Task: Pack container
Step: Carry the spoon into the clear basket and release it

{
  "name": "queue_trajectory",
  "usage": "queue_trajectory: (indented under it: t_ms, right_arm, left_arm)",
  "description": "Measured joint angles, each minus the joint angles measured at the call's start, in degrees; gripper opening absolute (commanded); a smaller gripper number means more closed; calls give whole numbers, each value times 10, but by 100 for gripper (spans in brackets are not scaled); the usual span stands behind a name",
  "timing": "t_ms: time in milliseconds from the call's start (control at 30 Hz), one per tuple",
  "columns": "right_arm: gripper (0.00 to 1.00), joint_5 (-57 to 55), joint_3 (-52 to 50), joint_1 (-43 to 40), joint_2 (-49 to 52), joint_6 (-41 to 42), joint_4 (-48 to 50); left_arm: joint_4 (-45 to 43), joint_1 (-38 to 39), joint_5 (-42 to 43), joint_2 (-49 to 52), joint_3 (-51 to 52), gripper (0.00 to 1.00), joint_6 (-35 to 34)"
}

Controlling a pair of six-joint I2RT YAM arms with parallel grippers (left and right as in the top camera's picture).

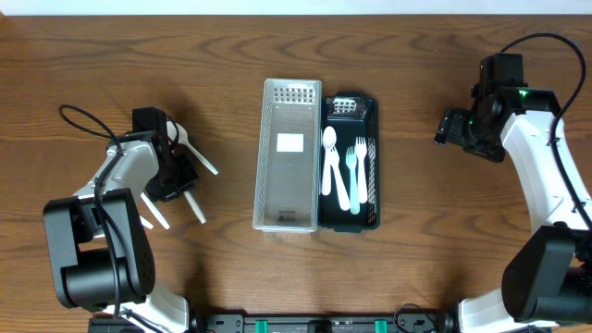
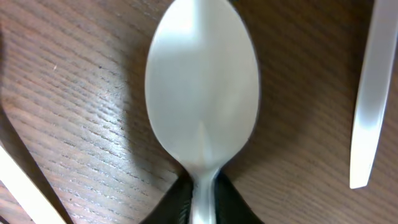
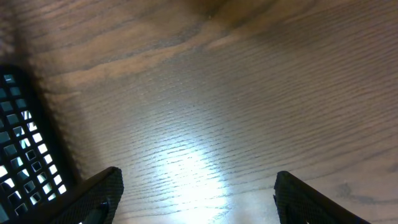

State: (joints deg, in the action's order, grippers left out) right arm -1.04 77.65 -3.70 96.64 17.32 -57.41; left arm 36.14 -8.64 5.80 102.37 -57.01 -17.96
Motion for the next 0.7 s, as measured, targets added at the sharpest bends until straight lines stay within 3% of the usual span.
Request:
queue_trajectory:
  t_ms: [267, 400, 533, 700]
  right_arm:
    - [81, 0, 0, 0, 0, 0, 0]
    - [81, 0, 0, 0, 0, 0, 0]
    - [81, 0, 0, 0, 0, 0, 0]
    - [81, 0, 0, 0, 0, 0, 0]
  left_arm:
    - [84, 3, 2, -6, -24, 6, 3]
    - [150, 26, 1, -64, -64, 6, 13]
    - [203, 97, -7, -157, -124, 6, 19]
    - [195, 244, -17, -241, -163, 6, 19]
